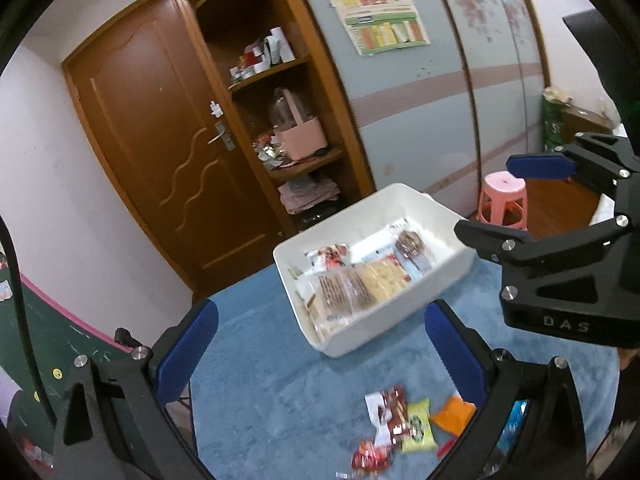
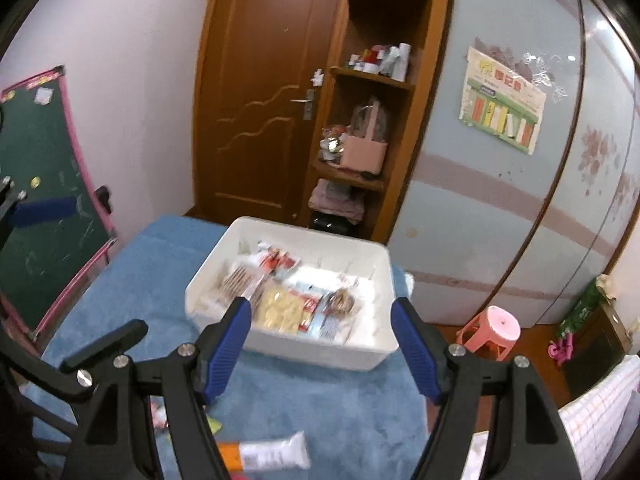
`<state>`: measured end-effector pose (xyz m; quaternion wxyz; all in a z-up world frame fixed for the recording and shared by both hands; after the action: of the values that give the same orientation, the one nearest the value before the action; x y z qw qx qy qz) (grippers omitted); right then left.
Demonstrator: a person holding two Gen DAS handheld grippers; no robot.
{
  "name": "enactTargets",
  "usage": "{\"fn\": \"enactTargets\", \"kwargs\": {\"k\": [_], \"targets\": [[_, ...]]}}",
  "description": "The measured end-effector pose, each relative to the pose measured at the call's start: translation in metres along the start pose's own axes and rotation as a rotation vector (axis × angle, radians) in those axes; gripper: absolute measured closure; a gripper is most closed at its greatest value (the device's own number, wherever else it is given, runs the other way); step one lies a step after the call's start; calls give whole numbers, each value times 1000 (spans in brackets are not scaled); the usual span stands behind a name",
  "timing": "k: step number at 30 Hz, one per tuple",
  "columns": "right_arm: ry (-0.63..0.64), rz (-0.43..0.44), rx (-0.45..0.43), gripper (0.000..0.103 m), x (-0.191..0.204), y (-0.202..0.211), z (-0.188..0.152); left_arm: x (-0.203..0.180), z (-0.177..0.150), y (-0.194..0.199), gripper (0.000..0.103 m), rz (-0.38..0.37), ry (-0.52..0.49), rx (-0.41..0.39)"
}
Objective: Organize snacks
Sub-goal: 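Withdraw both tools from the bin toward the remaining snacks, then grasp the dark candy bag with left tool while right grasps blue foil pack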
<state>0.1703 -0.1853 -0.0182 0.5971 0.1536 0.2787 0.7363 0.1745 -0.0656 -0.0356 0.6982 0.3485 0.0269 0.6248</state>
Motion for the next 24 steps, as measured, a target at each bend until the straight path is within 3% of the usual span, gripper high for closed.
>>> {"fn": "enactTargets", "kwargs": {"k": [3,9,16,24], "targets": [[-54,82,41,30,2,10,-20,-4,-18,12,0,-47,-2,21],[-104,154,55,30,8,26,-58,-16,-63,20,0,-117,-37,97],[-96,141,168,30,27,14,-124,-43,-126,4,0,-192,-22,232],[-242,157,315,30,14,-15,-192,-93,-175,-18,0,-337,52,387]]}}
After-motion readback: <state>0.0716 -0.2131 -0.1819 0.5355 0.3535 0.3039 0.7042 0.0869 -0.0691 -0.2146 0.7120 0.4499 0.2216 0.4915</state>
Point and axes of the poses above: each gripper's, at about its wrist camera, not at the fingertips, and y roughly against the way its jaws point, x to its left, z to its top, the point moved 5 cm from there along -y, roughly the way its jaws point, and after that the axes turned 6 degrees about z, right-handed, at the moved point
